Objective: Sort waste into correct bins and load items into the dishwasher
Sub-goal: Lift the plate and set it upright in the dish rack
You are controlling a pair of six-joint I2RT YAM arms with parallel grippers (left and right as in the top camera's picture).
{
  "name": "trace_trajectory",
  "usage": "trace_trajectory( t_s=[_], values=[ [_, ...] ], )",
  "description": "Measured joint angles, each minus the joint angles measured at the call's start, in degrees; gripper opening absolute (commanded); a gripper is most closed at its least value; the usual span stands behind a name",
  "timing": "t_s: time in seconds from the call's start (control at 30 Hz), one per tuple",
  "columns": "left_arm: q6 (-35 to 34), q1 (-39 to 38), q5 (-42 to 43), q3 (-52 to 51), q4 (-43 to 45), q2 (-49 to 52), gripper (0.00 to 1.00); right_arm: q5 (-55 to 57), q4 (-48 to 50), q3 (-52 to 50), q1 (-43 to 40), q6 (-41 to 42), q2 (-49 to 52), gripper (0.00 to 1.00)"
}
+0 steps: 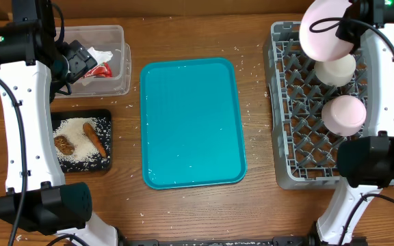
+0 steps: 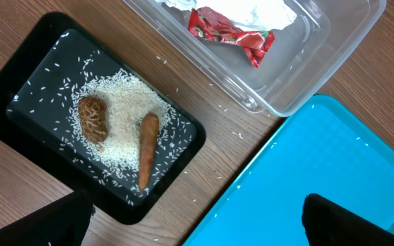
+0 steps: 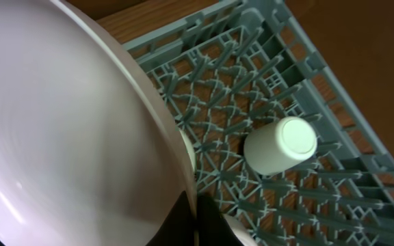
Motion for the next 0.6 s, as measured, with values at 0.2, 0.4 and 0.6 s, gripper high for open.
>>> trace_trajectory(
  t_s=[0.2, 0.4, 0.6],
  values=[
    [0.0, 0.0, 0.0, 0.0, 0.0, 0.0, 1.0, 8.5, 3.5, -6.6, 1.5, 1.1, 0.0, 0.04],
    [0.0, 0.0, 0.0, 0.0, 0.0, 0.0, 1.0, 11.7, 5.6, -10.9, 2.7, 1.8, 0.2, 0.04],
    [0.0, 0.0, 0.0, 0.0, 0.0, 0.0, 1.0, 12.6, 6.3, -11.0, 5.7, 2.0, 0.2, 0.04]
  ],
)
